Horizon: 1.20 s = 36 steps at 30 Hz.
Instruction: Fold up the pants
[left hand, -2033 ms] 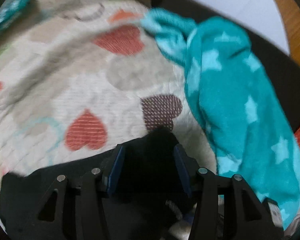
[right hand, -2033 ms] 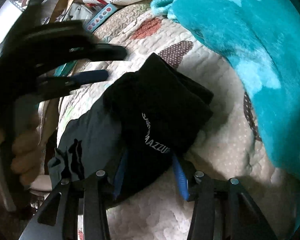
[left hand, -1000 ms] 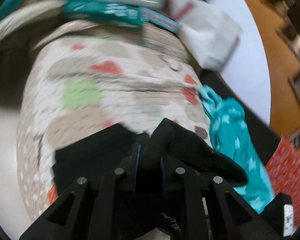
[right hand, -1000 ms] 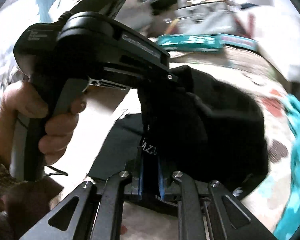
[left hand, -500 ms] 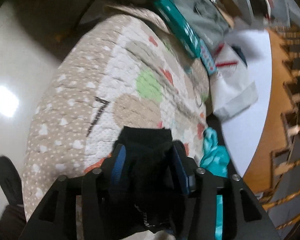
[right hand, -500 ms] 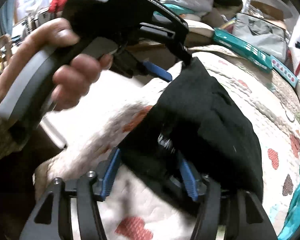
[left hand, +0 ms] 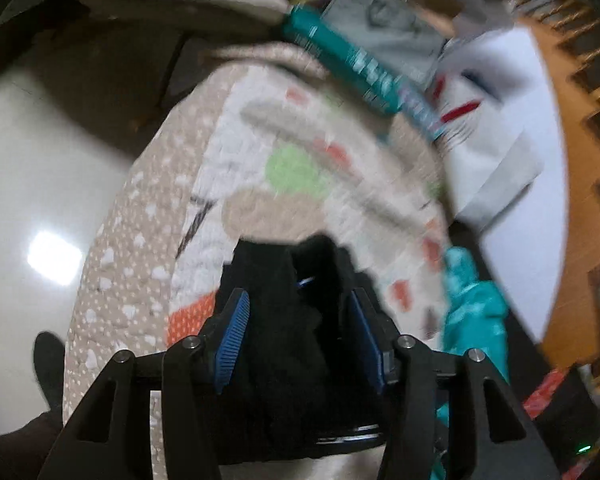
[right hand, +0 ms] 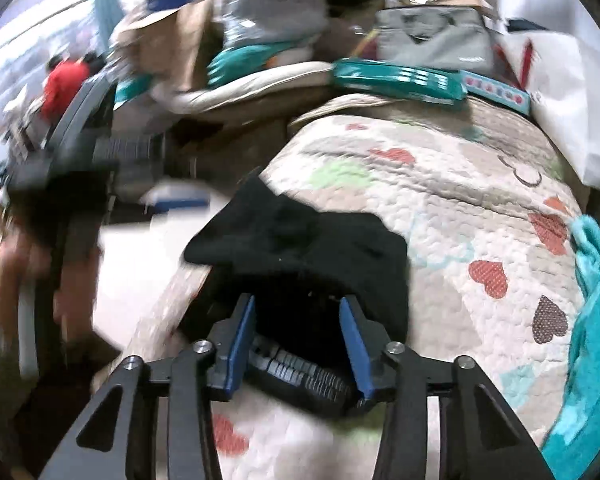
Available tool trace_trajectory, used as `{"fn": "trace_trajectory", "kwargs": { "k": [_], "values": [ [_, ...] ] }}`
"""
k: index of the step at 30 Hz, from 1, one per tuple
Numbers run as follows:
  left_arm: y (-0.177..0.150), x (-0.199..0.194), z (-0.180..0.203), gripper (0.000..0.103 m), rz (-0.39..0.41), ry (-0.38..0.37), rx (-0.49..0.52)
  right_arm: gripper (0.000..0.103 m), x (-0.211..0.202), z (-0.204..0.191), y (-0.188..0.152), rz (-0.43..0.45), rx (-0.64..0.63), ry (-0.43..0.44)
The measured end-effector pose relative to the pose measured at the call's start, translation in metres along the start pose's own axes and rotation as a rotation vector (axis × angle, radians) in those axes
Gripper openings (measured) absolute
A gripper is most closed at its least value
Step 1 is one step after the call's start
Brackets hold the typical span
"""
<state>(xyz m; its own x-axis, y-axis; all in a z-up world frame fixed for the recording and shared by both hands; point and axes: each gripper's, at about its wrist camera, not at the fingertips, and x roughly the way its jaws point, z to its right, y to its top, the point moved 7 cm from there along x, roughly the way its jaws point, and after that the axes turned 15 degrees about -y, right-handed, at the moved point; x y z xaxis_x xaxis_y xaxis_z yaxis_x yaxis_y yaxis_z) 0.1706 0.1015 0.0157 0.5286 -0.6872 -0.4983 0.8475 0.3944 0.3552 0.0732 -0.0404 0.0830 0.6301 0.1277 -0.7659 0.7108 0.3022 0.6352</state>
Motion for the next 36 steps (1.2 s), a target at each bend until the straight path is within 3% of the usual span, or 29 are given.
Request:
{"fn": "trace_trajectory", "kwargs": {
  "k": [5,8,11,15,19,23,26,30,32,33,35,36],
  "values": [
    [-0.006,0.002,-0.032,0.050,-0.009,-0.046,-0.135,0.046,0.031,-0.015,0.004,-0.058,0.024,0.013],
    [-0.004,-0.008,-0.043,0.051,0.012,-0.044,-0.158,0.047,0.029,-0.048,-0.019,-0.137,-0.064,0.122],
    [-0.010,-0.009,-0.051,0.052,-0.022,0.048,-0.142,0.047,0.019,-0.079,-0.050,-0.219,-0.208,0.214],
    [-0.017,-0.007,-0.066,0.052,-0.045,0.138,-0.177,0.047,-0.011,-0.081,-0.051,-0.194,-0.240,0.300],
    [-0.015,-0.019,-0.070,0.052,-0.001,0.119,-0.212,0.047,-0.019,-0.042,-0.011,-0.104,-0.084,0.234],
    [-0.004,-0.046,-0.056,0.051,0.131,0.085,-0.171,0.046,0.002,-0.022,0.007,-0.085,0.001,0.128],
    [0.001,-0.055,-0.038,0.052,0.178,0.032,-0.107,0.045,0.022,-0.035,-0.007,-0.144,0.007,0.158],
    [-0.006,-0.035,-0.025,0.055,0.110,-0.022,-0.082,0.045,0.039,-0.046,-0.042,-0.202,-0.075,0.108],
    [-0.013,-0.017,-0.026,0.060,0.053,0.015,-0.075,0.045,0.036,-0.041,-0.046,-0.192,-0.079,0.097],
    [-0.019,-0.006,-0.032,0.060,-0.003,0.099,-0.055,0.045,0.035,-0.040,-0.047,-0.194,-0.079,0.098],
    [-0.025,0.002,-0.046,0.060,-0.022,0.214,-0.053,0.045,0.033,-0.039,-0.047,-0.199,-0.085,0.103],
    [-0.026,0.002,-0.052,0.062,-0.023,0.225,-0.075,0.045,0.032,-0.038,-0.046,-0.201,-0.083,0.115]
  ]
}}
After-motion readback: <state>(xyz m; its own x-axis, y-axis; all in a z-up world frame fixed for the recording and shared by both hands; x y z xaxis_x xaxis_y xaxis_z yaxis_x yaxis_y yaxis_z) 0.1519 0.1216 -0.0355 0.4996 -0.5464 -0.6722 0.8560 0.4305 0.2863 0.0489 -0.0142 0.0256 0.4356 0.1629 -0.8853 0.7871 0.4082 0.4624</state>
